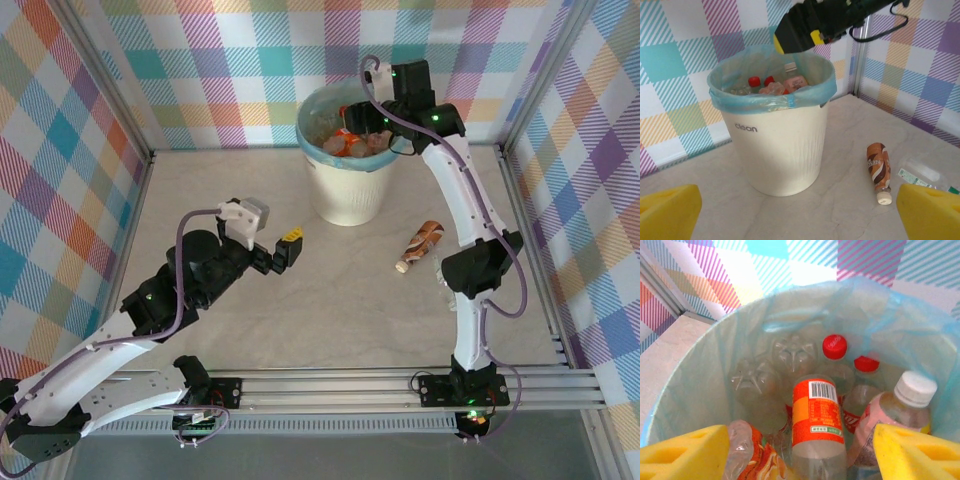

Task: Put the plastic bottles in the bin

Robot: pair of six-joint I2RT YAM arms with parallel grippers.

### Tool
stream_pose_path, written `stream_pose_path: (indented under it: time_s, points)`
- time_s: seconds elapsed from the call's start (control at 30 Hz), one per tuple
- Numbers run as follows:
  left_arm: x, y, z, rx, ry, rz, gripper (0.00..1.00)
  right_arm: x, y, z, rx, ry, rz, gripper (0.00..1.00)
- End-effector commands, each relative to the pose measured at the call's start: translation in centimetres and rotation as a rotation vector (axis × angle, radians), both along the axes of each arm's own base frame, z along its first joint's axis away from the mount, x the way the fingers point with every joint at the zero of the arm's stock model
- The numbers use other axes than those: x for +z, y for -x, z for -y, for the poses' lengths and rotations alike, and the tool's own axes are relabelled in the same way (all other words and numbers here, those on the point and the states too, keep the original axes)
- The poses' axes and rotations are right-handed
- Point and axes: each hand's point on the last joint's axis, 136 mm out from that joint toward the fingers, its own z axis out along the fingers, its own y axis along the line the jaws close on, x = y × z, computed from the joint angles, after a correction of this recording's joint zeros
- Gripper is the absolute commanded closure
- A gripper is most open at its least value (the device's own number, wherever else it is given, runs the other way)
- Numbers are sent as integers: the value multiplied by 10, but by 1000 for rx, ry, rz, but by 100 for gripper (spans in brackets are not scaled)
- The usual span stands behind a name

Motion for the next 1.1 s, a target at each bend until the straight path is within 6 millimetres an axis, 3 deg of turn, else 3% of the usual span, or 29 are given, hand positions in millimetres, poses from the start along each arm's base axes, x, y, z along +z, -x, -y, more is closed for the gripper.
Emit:
stream_pose_path:
  time_s: [0.0, 0.2, 0.37, 0.53, 0.77, 0.93, 1.07]
  points:
    - [4, -5, -3, 19, 11, 20, 0, 9, 3, -7, 22, -24, 9, 32]
    - [-1, -6, -7, 38, 7, 8, 0, -12, 9, -6, 17, -21, -80, 37]
    - [-6, -9, -3, 33, 8, -8, 0, -1, 25, 0, 0, -47, -95, 35]
    - [-13, -13, 10, -6, 2, -28, 0, 6, 48, 23, -57, -52, -71, 31]
    - [-22, -18, 41, -101, -36, -67, 0, -3, 101, 79, -159, -93, -70, 25]
    - [-30, -18, 76, -239, -72, -99, 0, -45, 134, 143, -334, 10, -98, 20]
    - [-46, -17, 109, -365, -134, -162, 0, -92, 163, 199, -468, 130, -125, 17]
